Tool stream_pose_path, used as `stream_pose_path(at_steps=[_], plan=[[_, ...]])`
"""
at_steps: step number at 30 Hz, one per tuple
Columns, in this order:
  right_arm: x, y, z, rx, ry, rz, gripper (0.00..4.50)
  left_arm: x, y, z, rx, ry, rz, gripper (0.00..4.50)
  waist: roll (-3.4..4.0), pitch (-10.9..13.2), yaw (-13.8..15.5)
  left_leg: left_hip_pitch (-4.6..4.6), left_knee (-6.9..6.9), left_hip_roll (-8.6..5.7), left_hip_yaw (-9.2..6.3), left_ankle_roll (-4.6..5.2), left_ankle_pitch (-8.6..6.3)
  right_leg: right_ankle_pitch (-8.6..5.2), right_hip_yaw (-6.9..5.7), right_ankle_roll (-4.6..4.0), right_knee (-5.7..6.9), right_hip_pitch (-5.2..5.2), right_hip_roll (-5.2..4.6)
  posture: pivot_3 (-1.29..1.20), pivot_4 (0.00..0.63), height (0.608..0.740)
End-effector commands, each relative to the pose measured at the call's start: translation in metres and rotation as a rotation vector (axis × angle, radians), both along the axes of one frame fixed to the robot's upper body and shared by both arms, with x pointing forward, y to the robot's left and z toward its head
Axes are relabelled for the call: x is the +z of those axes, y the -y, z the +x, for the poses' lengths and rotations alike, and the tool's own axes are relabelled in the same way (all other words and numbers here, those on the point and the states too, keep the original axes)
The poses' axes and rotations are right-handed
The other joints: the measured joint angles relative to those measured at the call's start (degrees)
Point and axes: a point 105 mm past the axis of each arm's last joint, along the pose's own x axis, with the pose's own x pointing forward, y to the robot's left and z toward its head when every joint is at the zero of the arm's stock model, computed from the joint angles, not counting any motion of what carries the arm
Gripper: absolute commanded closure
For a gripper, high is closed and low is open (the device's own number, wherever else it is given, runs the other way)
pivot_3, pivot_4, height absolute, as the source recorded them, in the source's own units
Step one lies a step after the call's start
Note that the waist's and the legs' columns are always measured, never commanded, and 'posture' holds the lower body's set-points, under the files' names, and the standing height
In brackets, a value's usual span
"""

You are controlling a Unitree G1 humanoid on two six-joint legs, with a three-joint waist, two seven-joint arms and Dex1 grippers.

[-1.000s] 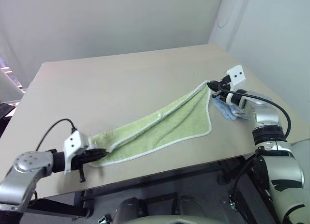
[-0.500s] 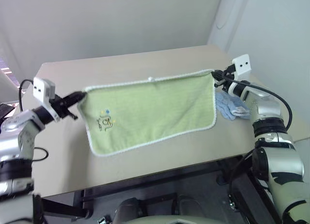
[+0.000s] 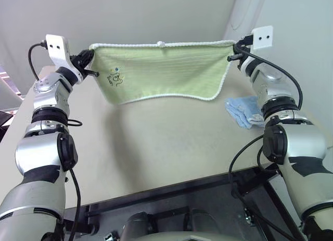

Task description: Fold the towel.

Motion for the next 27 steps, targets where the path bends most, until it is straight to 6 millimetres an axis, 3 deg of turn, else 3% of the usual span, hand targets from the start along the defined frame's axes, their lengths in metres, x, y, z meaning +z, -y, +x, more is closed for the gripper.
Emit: stream_pose_path(at_steps=[1,5,9,12,16,22,27], plan=[[-0.005,-0.006,-0.006,0.094,0.018,-0.022,4.50,0.000,-0.008,-0.019,-0.123,0.027,0.102,4.49,0.00,0.00,-0.04,0.00,0.00,0.01,0.00,0.00,0.00,0.00,0.00,0.00,0.01,0.00,0.02,0.00,0.000,0.724],[-0.029,-0.004,-0.019,0.218,-0.005,-0.040,4.50,-0.038,-0.021,-0.052,-0.262,-0.060,0.195,4.49,0.01,0.00,-0.29,0.06,0.02,0.00,0.02,0.01,-0.01,0.00,0.00,0.00,0.02,0.07,0.00,0.00,0.000,0.724],[-0.037,0.001,-0.038,0.332,-0.006,-0.012,4.50,-0.061,-0.039,-0.087,-0.304,-0.137,0.237,4.49,0.01,0.02,-0.15,-0.03,0.13,0.00,0.00,-0.08,-0.08,0.01,0.02,-0.02,0.09,-0.01,-0.16,0.00,0.000,0.724],[-0.044,-0.001,-0.067,0.461,-0.035,0.006,4.50,-0.066,-0.047,-0.116,-0.319,-0.193,0.237,4.49,-0.03,-0.01,0.16,-0.06,0.20,0.02,-0.10,-0.08,-0.11,0.01,0.10,-0.05,0.11,-0.02,-0.26,0.00,0.000,0.724],[-0.056,0.006,-0.098,0.496,-0.112,0.011,4.50,-0.076,-0.050,-0.151,-0.317,-0.278,0.243,4.49,-0.02,-0.01,0.34,-0.01,0.08,-0.03,-0.27,0.19,-0.31,-0.19,0.03,-0.45,0.00,-0.18,-0.45,0.00,0.000,0.724],[-0.094,0.011,-0.145,0.558,-0.279,-0.031,4.50,-0.093,-0.041,-0.187,-0.319,-0.376,0.231,4.49,0.00,0.00,0.61,0.06,-0.19,-0.05,-0.20,0.22,-0.36,-0.11,0.04,-0.66,-0.29,-0.14,-0.48,0.00,0.000,0.724],[-0.109,0.019,-0.176,0.568,-0.367,-0.025,4.50,-0.115,-0.044,-0.223,-0.320,-0.506,0.221,4.49,0.04,0.00,0.71,0.23,-0.95,-0.07,0.03,0.21,-0.35,0.07,-0.01,-0.93,-0.97,-0.25,-0.48,0.00,0.000,0.724]])
